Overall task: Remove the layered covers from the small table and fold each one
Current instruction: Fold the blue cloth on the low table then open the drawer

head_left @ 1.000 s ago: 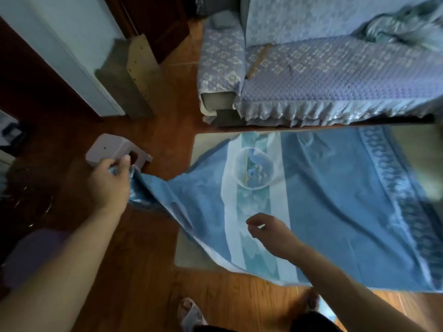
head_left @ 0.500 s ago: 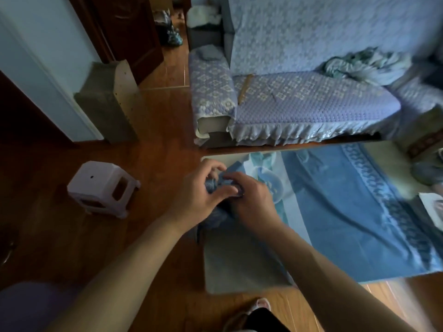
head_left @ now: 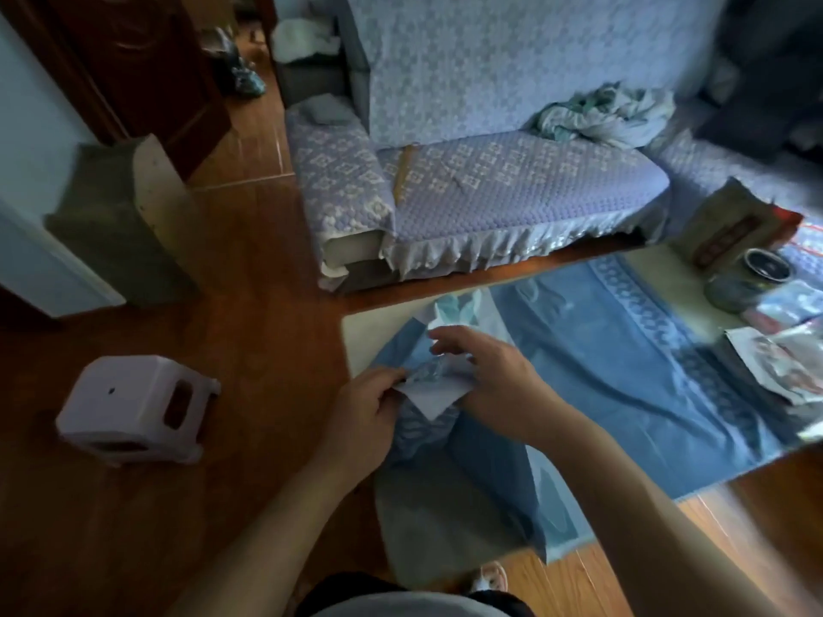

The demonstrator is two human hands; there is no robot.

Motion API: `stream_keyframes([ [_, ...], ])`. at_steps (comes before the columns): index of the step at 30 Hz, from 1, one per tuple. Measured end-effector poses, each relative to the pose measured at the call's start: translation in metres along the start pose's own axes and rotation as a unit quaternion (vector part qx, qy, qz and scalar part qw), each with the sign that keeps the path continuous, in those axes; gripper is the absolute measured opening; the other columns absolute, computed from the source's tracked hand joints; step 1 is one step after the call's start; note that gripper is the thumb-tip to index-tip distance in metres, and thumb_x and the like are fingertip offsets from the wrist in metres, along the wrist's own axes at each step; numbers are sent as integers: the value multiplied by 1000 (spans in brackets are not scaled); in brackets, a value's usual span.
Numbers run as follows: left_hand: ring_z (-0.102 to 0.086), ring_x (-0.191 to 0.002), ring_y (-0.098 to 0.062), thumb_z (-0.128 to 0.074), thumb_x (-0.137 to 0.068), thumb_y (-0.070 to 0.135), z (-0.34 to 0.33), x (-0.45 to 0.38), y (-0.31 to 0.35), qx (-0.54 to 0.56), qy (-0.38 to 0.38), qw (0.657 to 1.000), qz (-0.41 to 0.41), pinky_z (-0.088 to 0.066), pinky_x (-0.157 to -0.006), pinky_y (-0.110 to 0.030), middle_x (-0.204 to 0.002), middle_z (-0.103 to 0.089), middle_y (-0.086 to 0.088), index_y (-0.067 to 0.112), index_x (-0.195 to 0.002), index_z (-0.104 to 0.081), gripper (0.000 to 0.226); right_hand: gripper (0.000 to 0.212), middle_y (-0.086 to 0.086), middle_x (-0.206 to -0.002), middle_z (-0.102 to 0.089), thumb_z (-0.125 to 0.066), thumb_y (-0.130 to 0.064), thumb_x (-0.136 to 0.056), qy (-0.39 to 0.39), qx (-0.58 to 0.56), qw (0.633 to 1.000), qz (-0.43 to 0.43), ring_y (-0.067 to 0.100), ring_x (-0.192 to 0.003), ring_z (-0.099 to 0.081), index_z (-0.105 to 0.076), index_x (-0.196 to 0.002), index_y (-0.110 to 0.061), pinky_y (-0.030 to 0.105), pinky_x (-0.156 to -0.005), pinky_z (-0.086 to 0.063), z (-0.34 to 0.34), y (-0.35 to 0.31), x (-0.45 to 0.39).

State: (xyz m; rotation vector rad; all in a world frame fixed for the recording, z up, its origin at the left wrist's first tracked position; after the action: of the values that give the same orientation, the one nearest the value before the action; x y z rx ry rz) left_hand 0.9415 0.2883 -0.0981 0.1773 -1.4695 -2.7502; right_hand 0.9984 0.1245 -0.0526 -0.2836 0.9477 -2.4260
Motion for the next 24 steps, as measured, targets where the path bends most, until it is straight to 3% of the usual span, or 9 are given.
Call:
stream_keyframes([
  [3,-64,-96,-2,-54,-101,5,2,-18,5,51,-52,996,-44,-51,-84,-20,-100,-68,10,18,-110,-71,24,37,-13,-98,-73,-74,-14,-77,43,41,997,53,1,-89,-64,-74,-110,-30,15,-78,-48,6,-37,-7],
  [6,-63,-86,-2,-55,-102,10,7,-23,3,123,-106,982,-96,-47,-76,-16,-91,-65,17,24,-103,-66,18,31,-16,-82,-72,-71,-9,-73,149,22,987,-49,0,-76,-65,-77,-92,-32,13,-66,-45,10,-47,-2],
  [8,-55,-87,2,-56,-100,26,10,-23,-10,77,-101,980,-151,-42,-76,-16,-92,-57,22,31,-104,-61,8,31,-17,-80,-71,-70,-7,-72,173,39,979,-99,3,-73,-65,-76,-88,-33,17,-64,-47,-2,-58,3],
  [10,-53,-100,-4,-56,-99,40,7,-18,-38,9,-89,981,-172,-43,-85,-22,-106,-59,15,26,-120,-63,25,37,-17,-79,-71,-70,-2,-70,177,62,975,-123,5,-71,-66,-74,-91,-33,18,-63,-48,-17,-73,11],
  [14,-58,-114,-21,-60,-93,24,-11,11,-117,-29,-140,989,-36,-48,-96,-35,-122,-60,-1,22,-128,-66,35,47,-12,-78,-71,-61,11,-63,249,68,957,-130,6,-77,-66,-78,-86,-26,19,-68,-48,-19,-105,37],
  [17,-62,-109,-27,-60,-92,16,-15,35,-172,-80,-189,978,42,-50,-92,-37,-121,-60,-2,24,-125,-68,35,53,-12,-81,-69,-69,20,-65,302,74,935,-172,9,-80,-62,-78,-80,-29,20,-69,-47,-19,-124,71],
  [19,-65,-97,-29,-54,-93,18,-13,36,-213,-122,-220,966,66,-55,-84,-41,-109,-64,-3,23,-114,-70,27,64,-15,-82,-68,-75,16,-71,299,28,923,-240,7,-76,-63,-73,-76,-48,20,-63,-47,-26,-125,97],
  [21,-65,-84,-27,-49,-93,25,-4,30,-246,-155,-235,954,105,-58,-75,-42,-99,-65,-5,25,-105,-70,24,63,-24,-79,-68,-78,1,-79,240,14,920,-310,2,-74,-64,-67,-69,-60,22,-62,-50,-44,-121,115],
  [24,-64,-85,-35,-46,-94,19,37,12,-248,-201,-147,964,90,-55,-75,-42,-101,-63,-10,21,-107,-72,29,39,-22,-74,-70,-85,-15,-78,112,-13,913,-391,4,-70,-66,-71,-74,-51,31,-69,-56,-81,-112,137],
])
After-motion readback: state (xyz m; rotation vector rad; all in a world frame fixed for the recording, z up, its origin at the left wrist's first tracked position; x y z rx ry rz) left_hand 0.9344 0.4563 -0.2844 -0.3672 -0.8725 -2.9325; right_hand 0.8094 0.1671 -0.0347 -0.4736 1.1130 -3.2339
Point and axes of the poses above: each hand's wrist, its own x-axis away from the middle knuckle, its own z-axis out of the back of the hand, y = z × x, the point moved 7 cm from there along -x, towards the middle knuckle
